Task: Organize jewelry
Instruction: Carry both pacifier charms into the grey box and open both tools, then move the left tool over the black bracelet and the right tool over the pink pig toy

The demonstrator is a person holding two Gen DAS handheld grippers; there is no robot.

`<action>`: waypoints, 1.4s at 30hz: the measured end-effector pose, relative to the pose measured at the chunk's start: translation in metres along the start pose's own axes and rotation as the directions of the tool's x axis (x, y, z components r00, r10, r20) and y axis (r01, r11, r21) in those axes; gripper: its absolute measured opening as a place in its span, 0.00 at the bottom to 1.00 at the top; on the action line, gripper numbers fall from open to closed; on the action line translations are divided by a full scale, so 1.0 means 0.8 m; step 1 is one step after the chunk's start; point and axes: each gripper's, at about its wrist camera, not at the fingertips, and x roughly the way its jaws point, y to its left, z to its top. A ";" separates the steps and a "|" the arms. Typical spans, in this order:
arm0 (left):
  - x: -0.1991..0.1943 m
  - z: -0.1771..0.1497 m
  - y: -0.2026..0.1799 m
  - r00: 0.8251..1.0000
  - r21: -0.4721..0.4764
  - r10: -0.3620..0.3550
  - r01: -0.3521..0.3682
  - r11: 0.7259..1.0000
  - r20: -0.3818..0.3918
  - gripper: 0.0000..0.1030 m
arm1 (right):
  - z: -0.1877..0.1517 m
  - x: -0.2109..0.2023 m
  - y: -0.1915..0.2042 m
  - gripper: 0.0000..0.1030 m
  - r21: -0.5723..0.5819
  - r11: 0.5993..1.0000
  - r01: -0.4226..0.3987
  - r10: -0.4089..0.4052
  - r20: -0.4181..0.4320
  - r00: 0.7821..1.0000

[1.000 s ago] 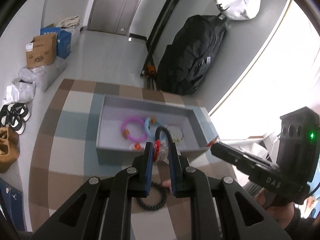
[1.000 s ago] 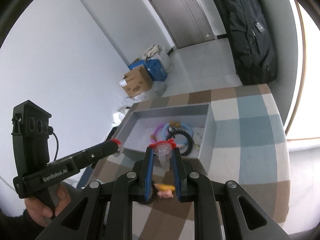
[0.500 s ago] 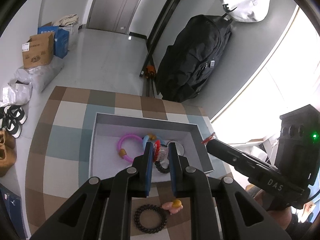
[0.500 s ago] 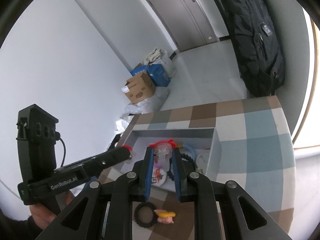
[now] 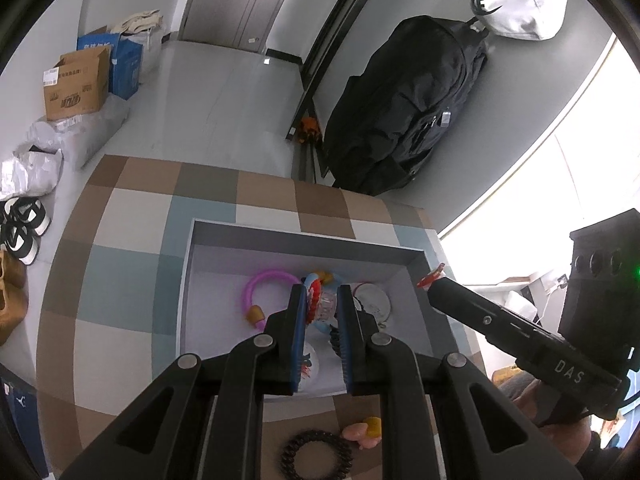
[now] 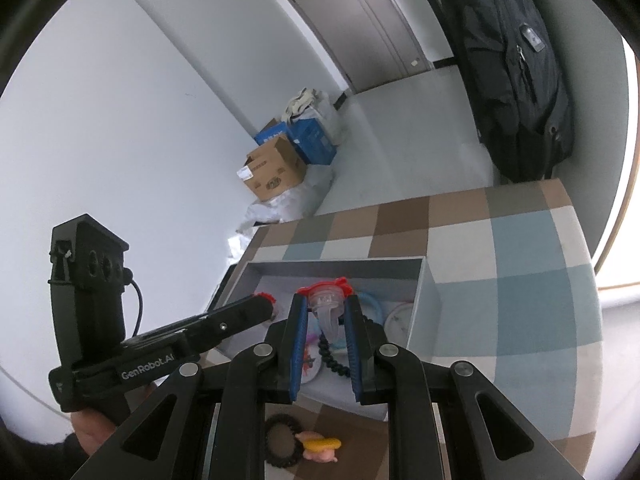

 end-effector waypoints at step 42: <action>-0.036 -0.040 -0.021 0.982 0.039 0.175 -0.178 0.983 0.075 0.73 | -0.031 -0.063 0.020 1.00 -0.094 0.988 0.123 -0.104 0.186 0.977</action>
